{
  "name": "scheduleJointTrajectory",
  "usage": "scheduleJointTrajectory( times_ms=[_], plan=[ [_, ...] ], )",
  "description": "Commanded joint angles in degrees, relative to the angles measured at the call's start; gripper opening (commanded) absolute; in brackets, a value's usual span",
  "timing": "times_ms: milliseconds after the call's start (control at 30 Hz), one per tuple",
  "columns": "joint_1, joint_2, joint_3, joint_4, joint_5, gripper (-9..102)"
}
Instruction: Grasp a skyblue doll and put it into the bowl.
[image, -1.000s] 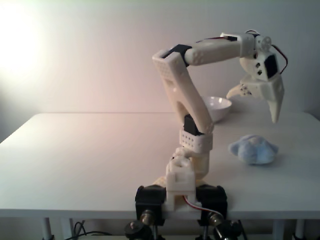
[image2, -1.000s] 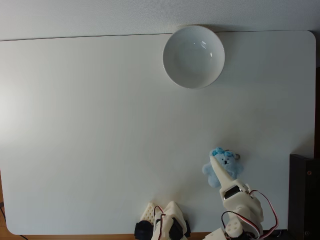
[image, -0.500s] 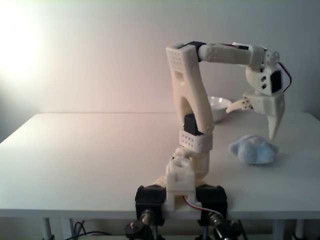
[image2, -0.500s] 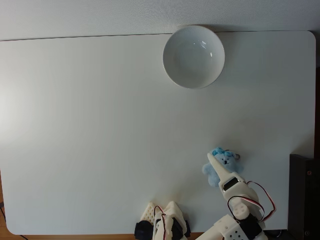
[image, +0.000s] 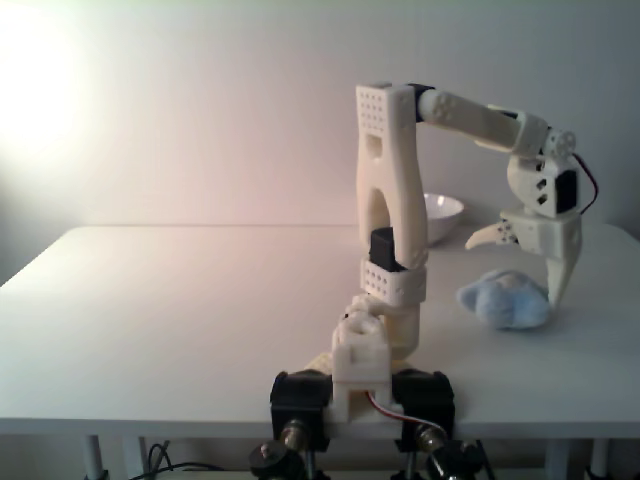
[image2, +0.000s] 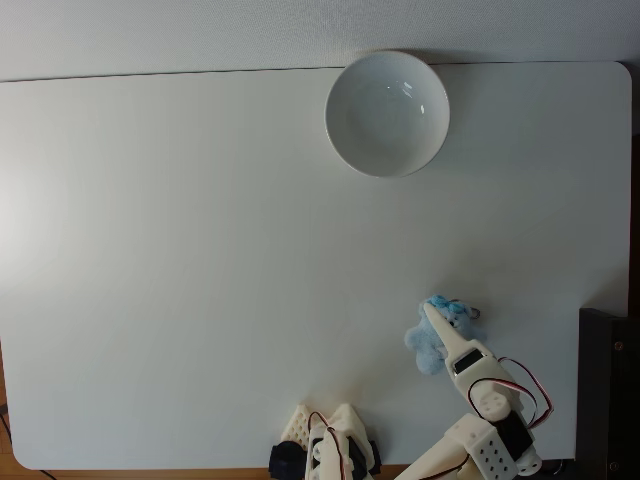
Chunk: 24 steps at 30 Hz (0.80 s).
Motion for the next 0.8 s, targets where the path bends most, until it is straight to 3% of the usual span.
scheduleJointTrajectory(
  times_ms=[0, 767],
  plan=[
    [-0.4, -0.4, -1.7, -0.8, 0.4, 76],
    [-0.4, -6.6, -1.3, -0.8, -0.4, 76]
  ],
)
